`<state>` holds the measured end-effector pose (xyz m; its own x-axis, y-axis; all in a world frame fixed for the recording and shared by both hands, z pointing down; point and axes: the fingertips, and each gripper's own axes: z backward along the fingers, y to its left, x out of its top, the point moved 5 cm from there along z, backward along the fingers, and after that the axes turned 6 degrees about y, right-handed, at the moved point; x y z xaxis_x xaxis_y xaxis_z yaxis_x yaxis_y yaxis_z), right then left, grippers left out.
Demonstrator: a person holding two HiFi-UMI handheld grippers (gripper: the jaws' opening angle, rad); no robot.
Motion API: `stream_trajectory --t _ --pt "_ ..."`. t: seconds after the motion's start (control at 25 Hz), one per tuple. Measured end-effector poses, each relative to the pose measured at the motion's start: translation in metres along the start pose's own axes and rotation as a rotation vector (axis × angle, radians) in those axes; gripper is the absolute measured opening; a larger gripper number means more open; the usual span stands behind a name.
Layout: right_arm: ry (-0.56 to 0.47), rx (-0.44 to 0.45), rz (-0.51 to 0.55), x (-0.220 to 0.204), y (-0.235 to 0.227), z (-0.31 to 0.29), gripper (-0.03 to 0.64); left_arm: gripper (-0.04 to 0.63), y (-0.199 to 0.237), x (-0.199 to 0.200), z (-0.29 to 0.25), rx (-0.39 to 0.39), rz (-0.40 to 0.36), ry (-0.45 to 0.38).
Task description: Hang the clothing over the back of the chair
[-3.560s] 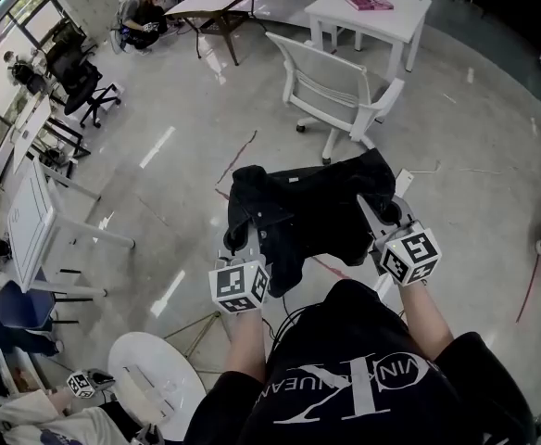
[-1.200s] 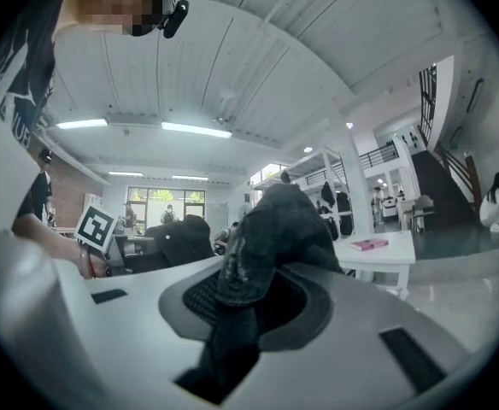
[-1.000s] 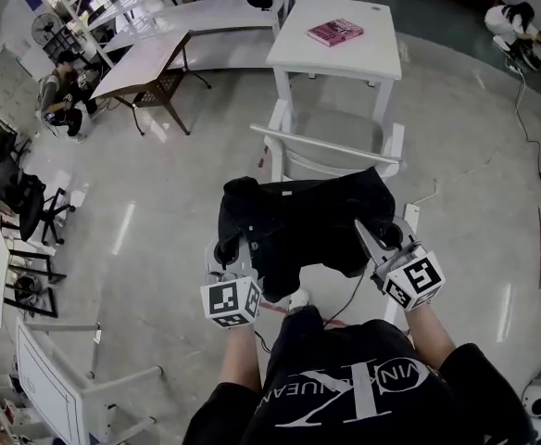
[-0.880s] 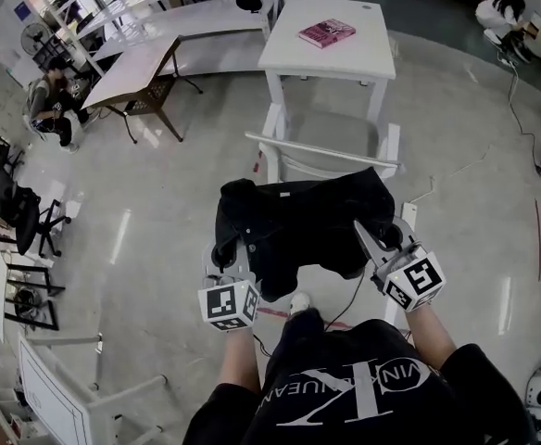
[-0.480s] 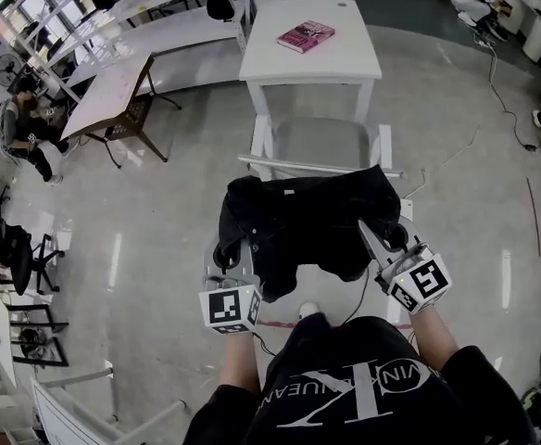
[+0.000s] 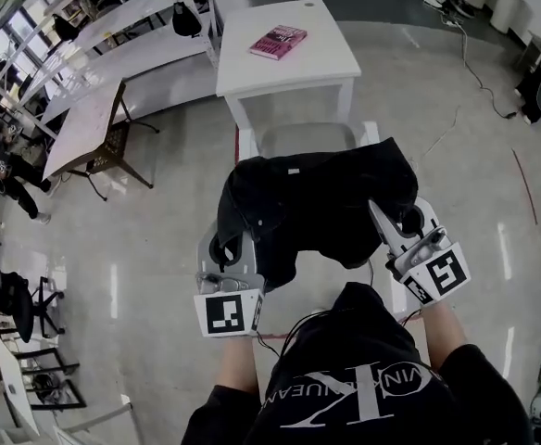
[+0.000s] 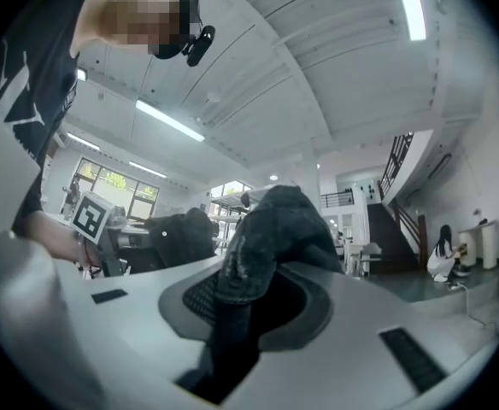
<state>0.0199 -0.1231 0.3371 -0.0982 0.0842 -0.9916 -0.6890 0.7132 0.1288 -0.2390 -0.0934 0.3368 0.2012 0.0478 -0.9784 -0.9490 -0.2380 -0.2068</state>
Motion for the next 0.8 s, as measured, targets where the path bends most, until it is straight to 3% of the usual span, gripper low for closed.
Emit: stream_trajectory --t 0.2,0.36,0.52,0.8 --pt "-0.088 -0.040 0.031 0.052 -0.024 -0.005 0.094 0.052 0.012 0.065 -0.021 -0.014 0.075 -0.093" --pt "-0.127 -0.066 0.054 0.086 -0.054 -0.028 0.094 0.052 0.031 0.100 -0.056 -0.023 0.077 -0.141" --pt "-0.108 -0.082 0.039 0.086 -0.086 -0.057 0.094 0.052 0.049 0.093 -0.094 -0.004 0.067 -0.123" --pt "-0.004 -0.130 -0.070 0.042 -0.137 -0.107 0.094 0.052 0.055 0.045 -0.166 -0.011 0.122 -0.017"
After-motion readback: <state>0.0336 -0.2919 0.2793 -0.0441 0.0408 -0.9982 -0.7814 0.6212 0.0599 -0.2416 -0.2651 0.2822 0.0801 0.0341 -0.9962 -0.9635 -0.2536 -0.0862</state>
